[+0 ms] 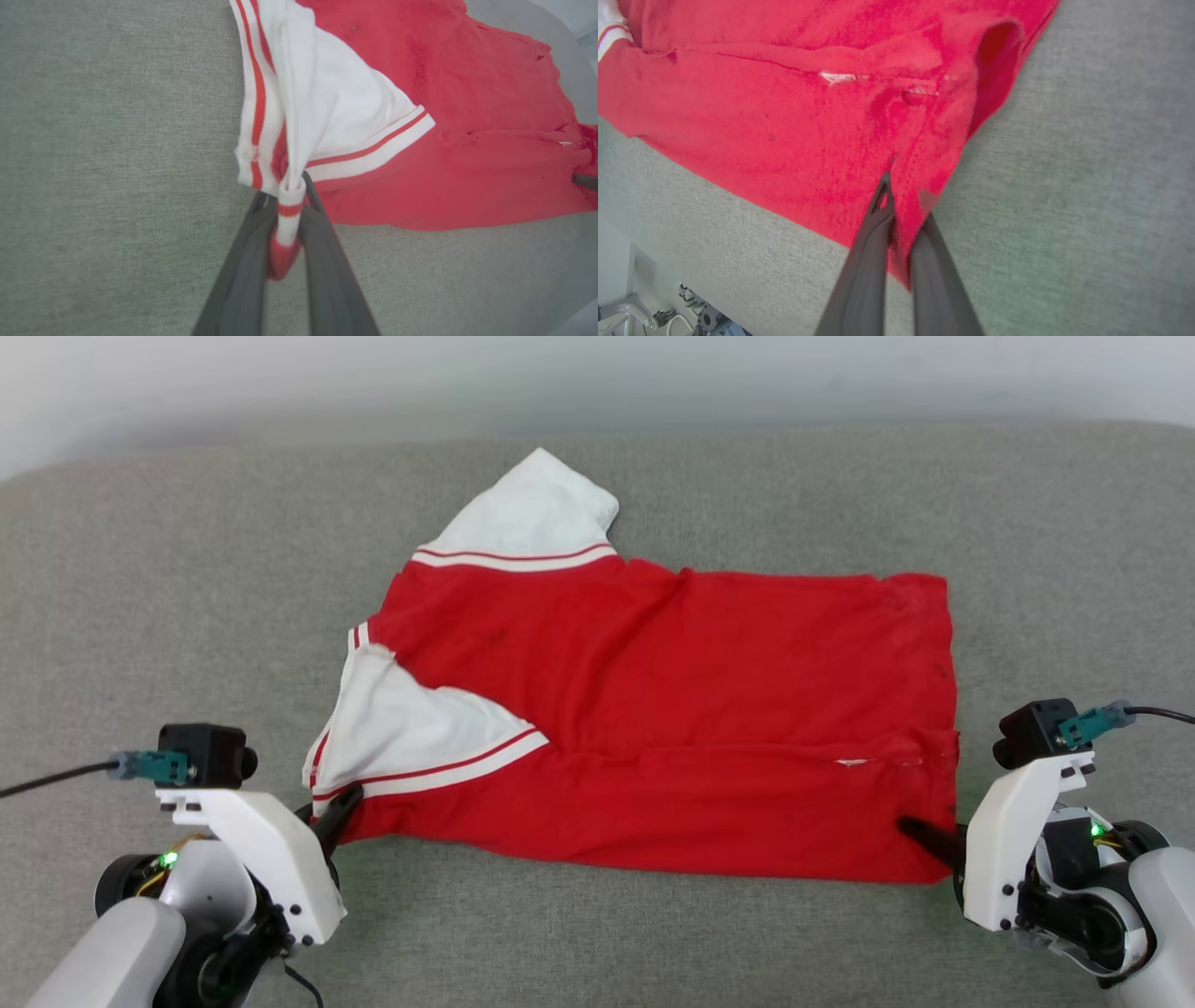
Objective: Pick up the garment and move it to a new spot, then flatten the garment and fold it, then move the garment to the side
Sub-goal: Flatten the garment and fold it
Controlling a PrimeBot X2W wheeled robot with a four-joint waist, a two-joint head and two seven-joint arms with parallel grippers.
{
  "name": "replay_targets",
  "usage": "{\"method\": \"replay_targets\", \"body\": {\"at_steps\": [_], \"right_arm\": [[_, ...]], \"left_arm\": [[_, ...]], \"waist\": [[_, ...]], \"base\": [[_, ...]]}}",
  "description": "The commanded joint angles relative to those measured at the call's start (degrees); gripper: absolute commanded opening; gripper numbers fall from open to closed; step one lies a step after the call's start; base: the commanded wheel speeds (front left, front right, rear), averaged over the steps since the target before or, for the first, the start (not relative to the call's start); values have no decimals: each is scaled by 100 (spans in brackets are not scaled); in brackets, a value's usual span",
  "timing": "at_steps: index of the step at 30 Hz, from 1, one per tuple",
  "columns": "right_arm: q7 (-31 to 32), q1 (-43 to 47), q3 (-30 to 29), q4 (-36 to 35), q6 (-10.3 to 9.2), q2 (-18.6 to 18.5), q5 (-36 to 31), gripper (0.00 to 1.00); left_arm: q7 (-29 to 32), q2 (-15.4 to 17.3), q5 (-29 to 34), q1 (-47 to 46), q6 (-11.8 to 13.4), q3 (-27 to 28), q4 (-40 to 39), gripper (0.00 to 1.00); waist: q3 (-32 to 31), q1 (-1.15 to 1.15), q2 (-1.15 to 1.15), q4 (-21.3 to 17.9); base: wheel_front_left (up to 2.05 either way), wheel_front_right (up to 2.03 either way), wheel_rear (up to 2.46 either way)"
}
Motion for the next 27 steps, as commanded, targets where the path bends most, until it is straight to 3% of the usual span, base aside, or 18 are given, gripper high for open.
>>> {"method": "replay_targets", "body": {"at_steps": [1, 13, 19, 20, 21, 22, 27], "right_arm": [[-73, -78, 81, -57, -2, -73, 31, 0], [-172, 575, 280, -123, -2, -267, 229, 0], [-221, 912, 136, -36, -3, -260, 232, 0], [-290, 958, 129, -14, -3, -226, 200, 37], [-400, 1000, 114, 7, -3, -207, 153, 100], [-551, 1020, 98, 27, -3, -190, 95, 100], [-1622, 980, 16, -63, -2, -91, -420, 100]], "left_arm": [[-92, 0, 35, 125, 40, 37, -4, 0], [-340, -11, -194, 1405, 467, 76, -214, 0], [-245, 7, -369, 1855, 589, 55, -306, 0], [-269, -47, -369, 1830, 576, 35, -267, 0], [-268, -123, -392, 1786, 547, 7, -217, 45], [-305, -156, -344, 1721, 536, -12, -147, 100], [-788, -409, -152, 1375, 542, 83, 159, 100]], "waist": [[-220, 0, 0, -27], [-1296, 0, 0, -39], [-1379, 0, 0, -48], [-1368, 0, 0, -49], [-1355, 0, 0, -48], [-1341, 0, 0, -49], [-1236, 0, 0, -183]], "base": [[0, 0, 0], [0, 0, 0], [0, 0, 0], [0, 0, 0], [0, 0, 0], [0, 0, 0], [0, 0, 0]]}}
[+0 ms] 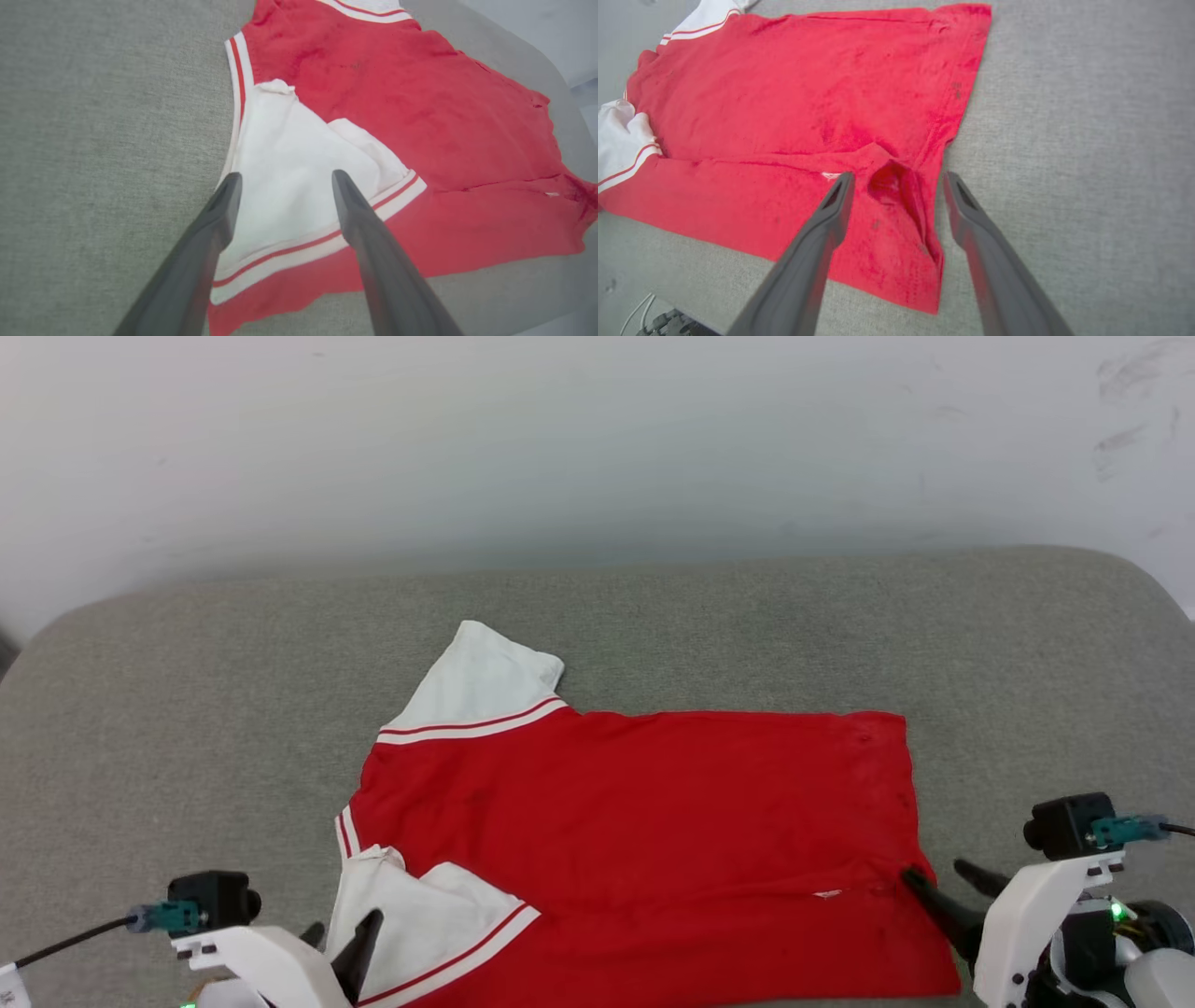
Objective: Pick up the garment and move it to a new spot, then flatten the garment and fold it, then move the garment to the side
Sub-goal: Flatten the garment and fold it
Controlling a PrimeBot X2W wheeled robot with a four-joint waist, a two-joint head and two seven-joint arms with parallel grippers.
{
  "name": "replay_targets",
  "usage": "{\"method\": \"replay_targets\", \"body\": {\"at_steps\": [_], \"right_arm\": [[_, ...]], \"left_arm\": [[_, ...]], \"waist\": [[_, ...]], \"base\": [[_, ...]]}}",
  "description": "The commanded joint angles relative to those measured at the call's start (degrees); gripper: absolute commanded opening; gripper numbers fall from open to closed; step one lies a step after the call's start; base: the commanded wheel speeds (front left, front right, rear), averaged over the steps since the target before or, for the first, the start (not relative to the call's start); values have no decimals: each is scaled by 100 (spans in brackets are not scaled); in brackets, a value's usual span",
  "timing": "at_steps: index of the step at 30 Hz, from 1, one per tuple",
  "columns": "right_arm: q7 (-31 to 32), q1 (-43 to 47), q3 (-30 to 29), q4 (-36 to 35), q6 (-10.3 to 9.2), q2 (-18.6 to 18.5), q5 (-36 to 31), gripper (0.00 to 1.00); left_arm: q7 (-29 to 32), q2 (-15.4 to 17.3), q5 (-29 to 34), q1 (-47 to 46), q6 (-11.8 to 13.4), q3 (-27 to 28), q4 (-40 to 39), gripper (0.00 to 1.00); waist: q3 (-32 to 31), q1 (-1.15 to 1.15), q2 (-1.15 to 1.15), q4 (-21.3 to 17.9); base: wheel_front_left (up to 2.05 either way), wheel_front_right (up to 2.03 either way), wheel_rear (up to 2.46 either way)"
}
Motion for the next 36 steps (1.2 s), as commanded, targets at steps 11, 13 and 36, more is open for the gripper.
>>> {"method": "replay_targets", "body": {"at_steps": [11, 13, 36], "right_arm": [[-2073, -189, -714, -539, -2, 503, -1476, 100], [-2217, -254, -860, -722, -2, 678, -1628, 100], [-2783, -1129, -1104, -1754, -2, 1521, -1917, 100]], "left_arm": [[-1225, -22, 783, -1034, 101, 372, 156, 100], [-1305, 3, 837, -1318, 69, 444, 203, 100], [2178, 1101, 499, -4906, -780, 24, 1924, 100]], "waist": [[308, 0, 0, -568], [468, 0, 0, -671], [2629, 0, 0, -1864]], "base": [[0, 0, 0], [0, 0, 0], [0, 0, 0]]}}
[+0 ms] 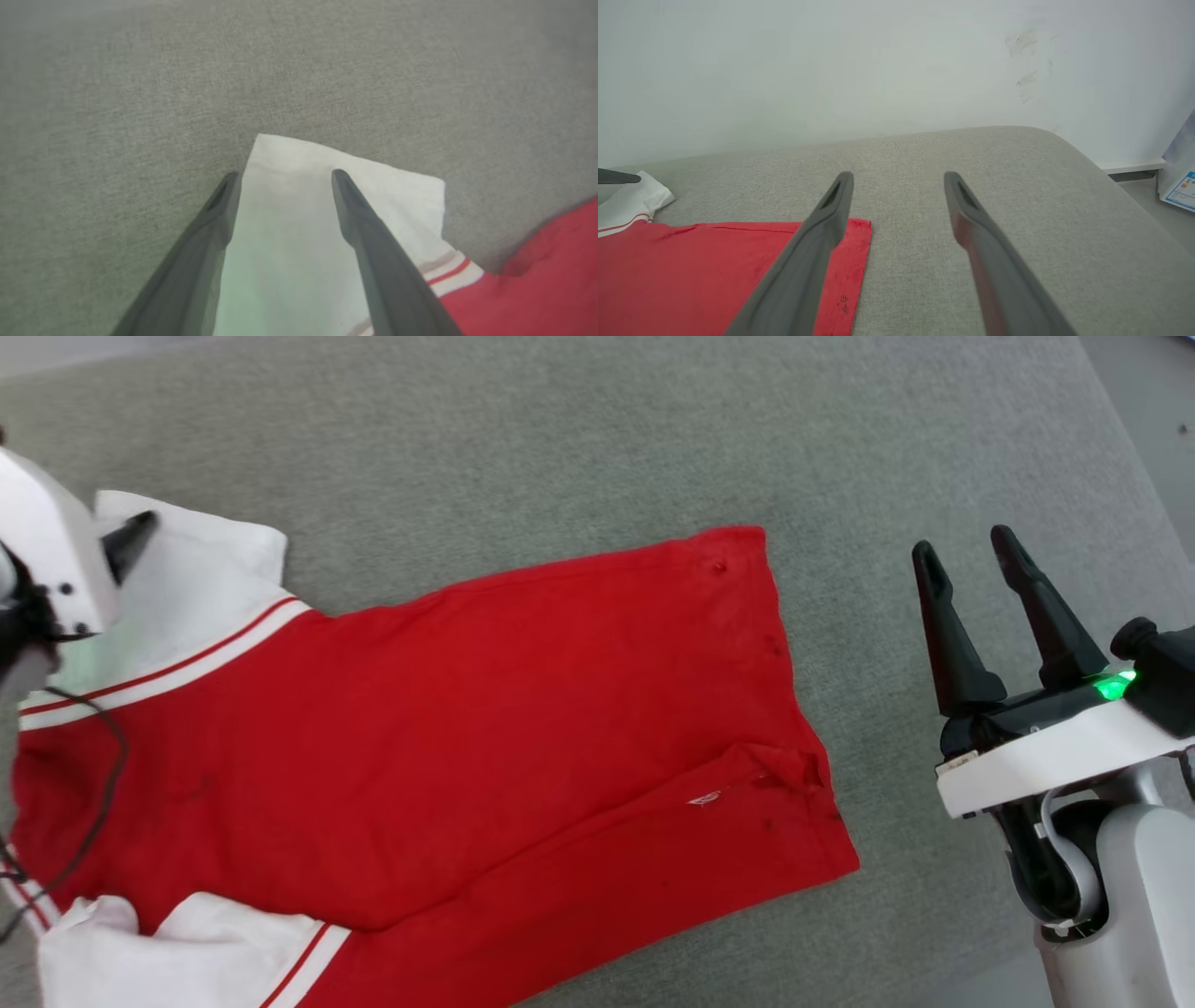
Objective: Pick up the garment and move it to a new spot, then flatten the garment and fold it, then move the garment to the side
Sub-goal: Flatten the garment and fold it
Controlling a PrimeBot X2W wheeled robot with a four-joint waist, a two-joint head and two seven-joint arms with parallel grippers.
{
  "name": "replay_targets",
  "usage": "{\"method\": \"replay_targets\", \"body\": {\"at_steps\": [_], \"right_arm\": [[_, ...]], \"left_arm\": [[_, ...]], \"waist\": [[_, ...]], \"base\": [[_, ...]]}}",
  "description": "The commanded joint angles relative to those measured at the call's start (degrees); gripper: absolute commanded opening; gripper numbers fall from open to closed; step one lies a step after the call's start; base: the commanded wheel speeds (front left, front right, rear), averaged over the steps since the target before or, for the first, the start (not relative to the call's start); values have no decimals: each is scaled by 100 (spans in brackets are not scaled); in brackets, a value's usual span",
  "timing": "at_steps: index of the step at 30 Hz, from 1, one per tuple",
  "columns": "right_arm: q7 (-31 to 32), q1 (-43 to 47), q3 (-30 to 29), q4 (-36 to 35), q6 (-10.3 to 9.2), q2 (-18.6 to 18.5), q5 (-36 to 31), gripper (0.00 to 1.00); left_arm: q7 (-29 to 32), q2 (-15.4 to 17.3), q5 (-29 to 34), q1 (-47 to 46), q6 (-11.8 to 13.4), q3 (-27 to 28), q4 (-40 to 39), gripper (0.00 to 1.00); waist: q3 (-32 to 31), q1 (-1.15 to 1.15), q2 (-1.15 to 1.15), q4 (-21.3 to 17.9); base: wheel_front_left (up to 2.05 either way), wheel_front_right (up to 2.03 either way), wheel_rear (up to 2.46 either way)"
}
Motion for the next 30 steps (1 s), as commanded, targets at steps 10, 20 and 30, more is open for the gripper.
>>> {"method": "replay_targets", "body": {"at_steps": [10, 20, 30], "right_arm": [[10, -32, 183, 120, -2, 79, 318, 100], [919, -499, 412, 610, -1, -526, 1292, 100], [2994, -1285, 449, 1270, -1, -1307, 2044, 100]], "left_arm": [[1775, 378, -343, 151, 533, -233, 463, 0], [1376, 8, -382, 284, 676, -200, 257, 0], [351, -615, 78, -557, 241, -395, 137, 0]], "waist": [[513, -2, 0, -510], [358, -2, 0, -190], [225, -2, 0, 818]], "base": [[0, 0, 0], [0, 0, 0], [0, 0, 0]]}}
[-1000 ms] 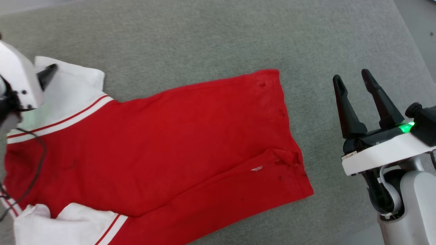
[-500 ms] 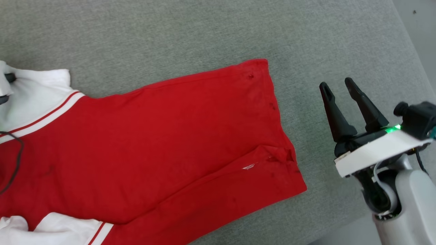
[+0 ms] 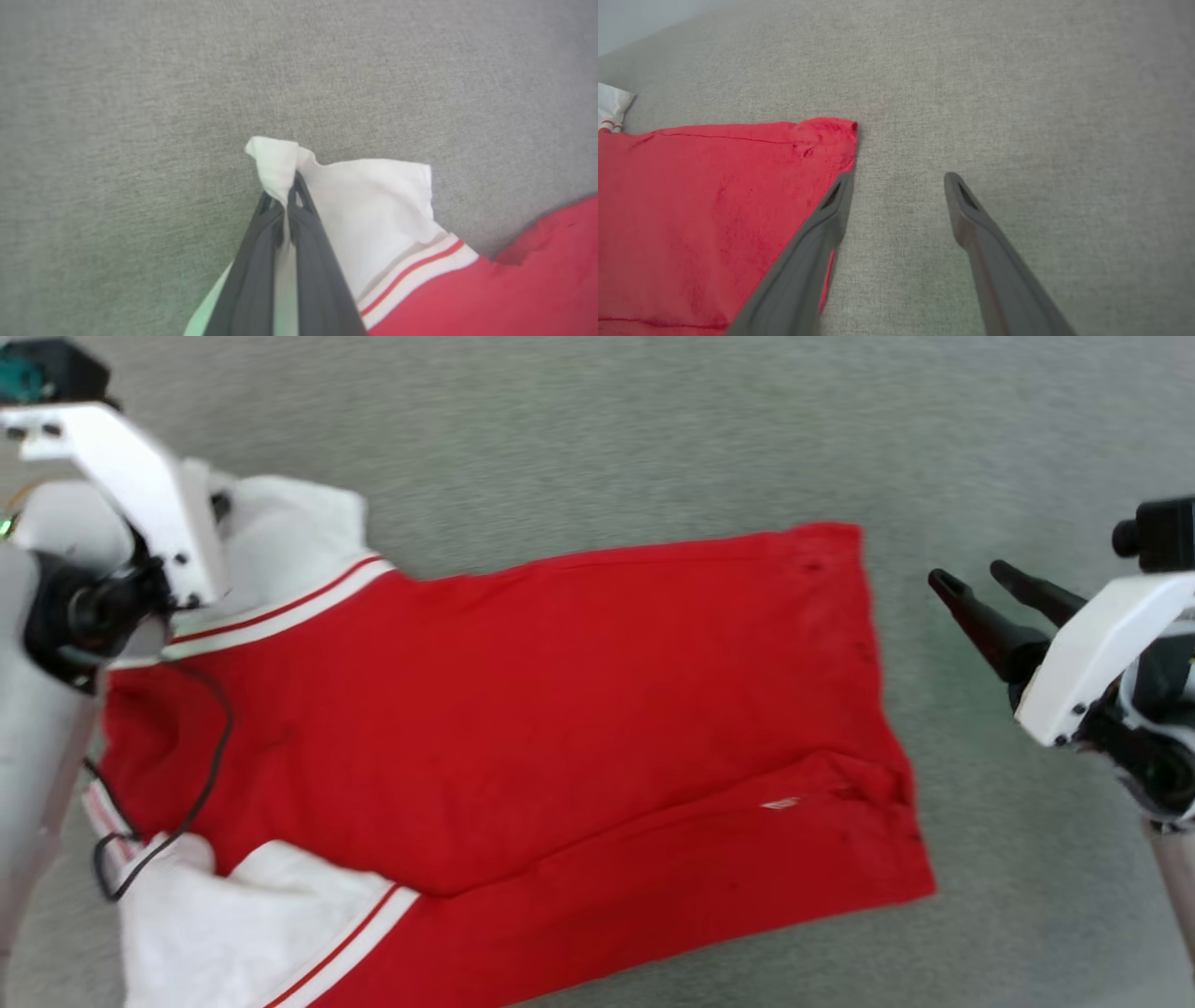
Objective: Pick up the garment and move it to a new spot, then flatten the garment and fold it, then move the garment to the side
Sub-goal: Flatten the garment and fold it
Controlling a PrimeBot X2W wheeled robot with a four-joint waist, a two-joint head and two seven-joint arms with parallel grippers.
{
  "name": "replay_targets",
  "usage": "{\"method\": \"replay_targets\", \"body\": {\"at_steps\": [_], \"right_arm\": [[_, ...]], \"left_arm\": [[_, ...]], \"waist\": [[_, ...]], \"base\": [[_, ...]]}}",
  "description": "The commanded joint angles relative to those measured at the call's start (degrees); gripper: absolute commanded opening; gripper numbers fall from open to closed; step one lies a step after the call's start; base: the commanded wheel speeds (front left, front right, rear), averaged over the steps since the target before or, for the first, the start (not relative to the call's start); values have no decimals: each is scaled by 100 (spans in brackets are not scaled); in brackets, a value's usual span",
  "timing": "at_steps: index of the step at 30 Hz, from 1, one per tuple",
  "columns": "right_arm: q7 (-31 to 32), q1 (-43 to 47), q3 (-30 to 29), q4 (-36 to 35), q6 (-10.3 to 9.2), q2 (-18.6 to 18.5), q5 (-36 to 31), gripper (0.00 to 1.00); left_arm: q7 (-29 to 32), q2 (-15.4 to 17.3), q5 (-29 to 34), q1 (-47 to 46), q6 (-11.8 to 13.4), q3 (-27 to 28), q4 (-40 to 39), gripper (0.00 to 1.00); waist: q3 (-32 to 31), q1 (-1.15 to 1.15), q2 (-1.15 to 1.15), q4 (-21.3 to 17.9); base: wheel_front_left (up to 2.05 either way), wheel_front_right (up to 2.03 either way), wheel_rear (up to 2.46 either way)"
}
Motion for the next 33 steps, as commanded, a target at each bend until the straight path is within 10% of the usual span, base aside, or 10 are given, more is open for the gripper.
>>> {"method": "replay_targets", "body": {"at_steps": [1, 13, 14, 16, 33], "right_arm": [[339, -225, 42, 90, 0, -46, 131, 100], [1803, -921, 562, 1325, -1, -111, 233, 100], [1931, -899, 654, 1455, -3, -106, 216, 42], [2089, -868, 798, 1615, -2, -81, 230, 0], [644, -1277, 813, 1028, -2, -612, -119, 0]], "left_arm": [[-168, -106, 108, -198, -79, -54, -47, 0], [-736, -592, 293, -588, -395, -246, -139, 0], [-763, -614, 300, -600, -419, -251, -127, 0], [-814, -628, 300, -598, -447, -263, -95, 0], [-1705, -523, 56, 124, -674, 43, -30, 0]], "waist": [[26, -1, 0, 401], [324, -1, 0, 1071], [330, -1, 0, 1092], [324, -1, 0, 1118], [-601, -1, 0, 1106]], "base": [[0, 0, 0], [0, 0, 0], [0, 0, 0], [0, 0, 0], [0, 0, 0]]}}
